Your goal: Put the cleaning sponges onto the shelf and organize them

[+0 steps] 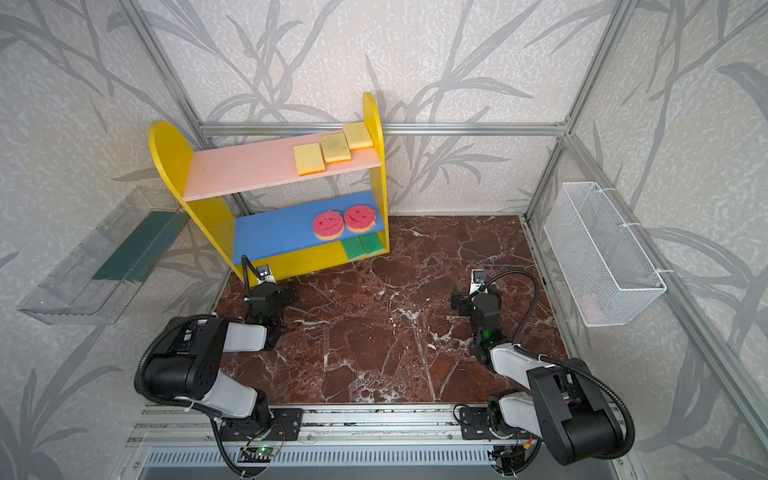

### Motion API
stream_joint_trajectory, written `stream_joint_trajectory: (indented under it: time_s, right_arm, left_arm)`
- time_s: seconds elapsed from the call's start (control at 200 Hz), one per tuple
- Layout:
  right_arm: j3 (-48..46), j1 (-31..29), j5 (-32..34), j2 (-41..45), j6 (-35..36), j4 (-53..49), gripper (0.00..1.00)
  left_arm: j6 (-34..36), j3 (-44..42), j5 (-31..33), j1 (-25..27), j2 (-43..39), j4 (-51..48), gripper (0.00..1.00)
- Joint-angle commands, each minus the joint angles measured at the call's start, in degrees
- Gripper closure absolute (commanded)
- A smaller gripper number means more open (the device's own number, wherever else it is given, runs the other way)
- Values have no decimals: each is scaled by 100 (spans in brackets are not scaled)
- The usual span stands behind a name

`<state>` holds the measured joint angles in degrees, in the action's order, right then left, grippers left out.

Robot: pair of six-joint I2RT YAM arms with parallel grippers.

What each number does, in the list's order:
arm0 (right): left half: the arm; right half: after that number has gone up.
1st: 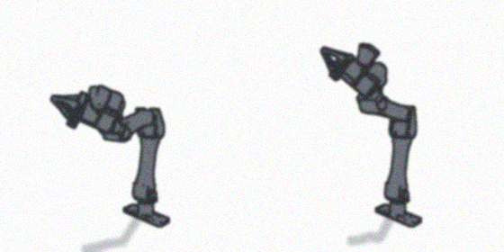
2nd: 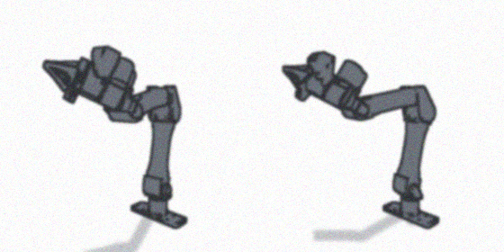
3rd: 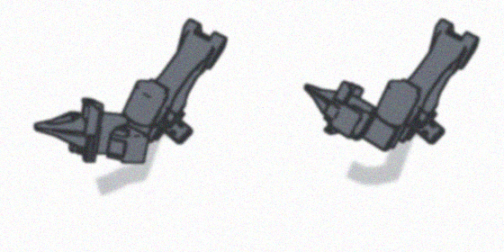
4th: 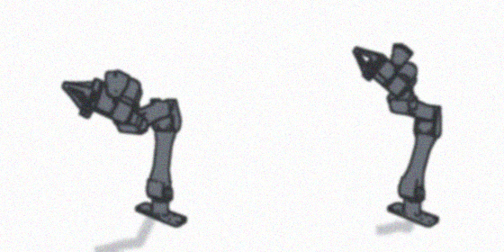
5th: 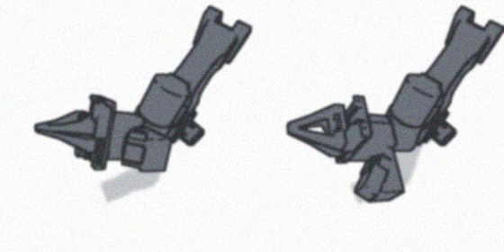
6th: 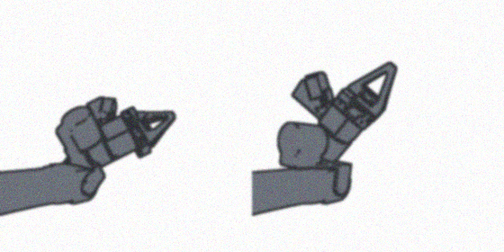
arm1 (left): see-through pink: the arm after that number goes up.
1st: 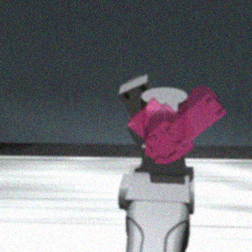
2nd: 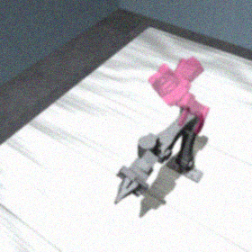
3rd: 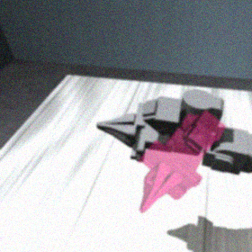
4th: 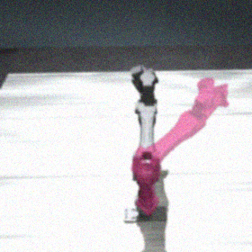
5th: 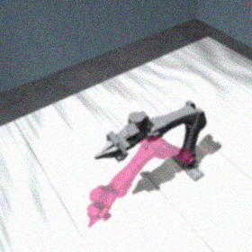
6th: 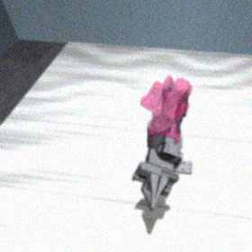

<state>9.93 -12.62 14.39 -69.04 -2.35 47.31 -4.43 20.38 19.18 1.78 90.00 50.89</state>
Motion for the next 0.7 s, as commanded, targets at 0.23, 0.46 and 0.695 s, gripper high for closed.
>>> stream_joint_trajectory:
  time_s: [0.23, 0.46, 0.695]
  right_arm:
    - [17, 243, -42, 335, 591, 236, 1]
    - [-140, 585, -438, -1479, 451, 2331, 1]
    - [1422, 546, -660, -1856, 590, -189, 1]
  left_arm:
    - [232, 45, -138, -26, 31, 586, 1]
    - [231, 52, -129, -22, 36, 582, 1]
    - [227, 44, -133, -28, 36, 590, 1]
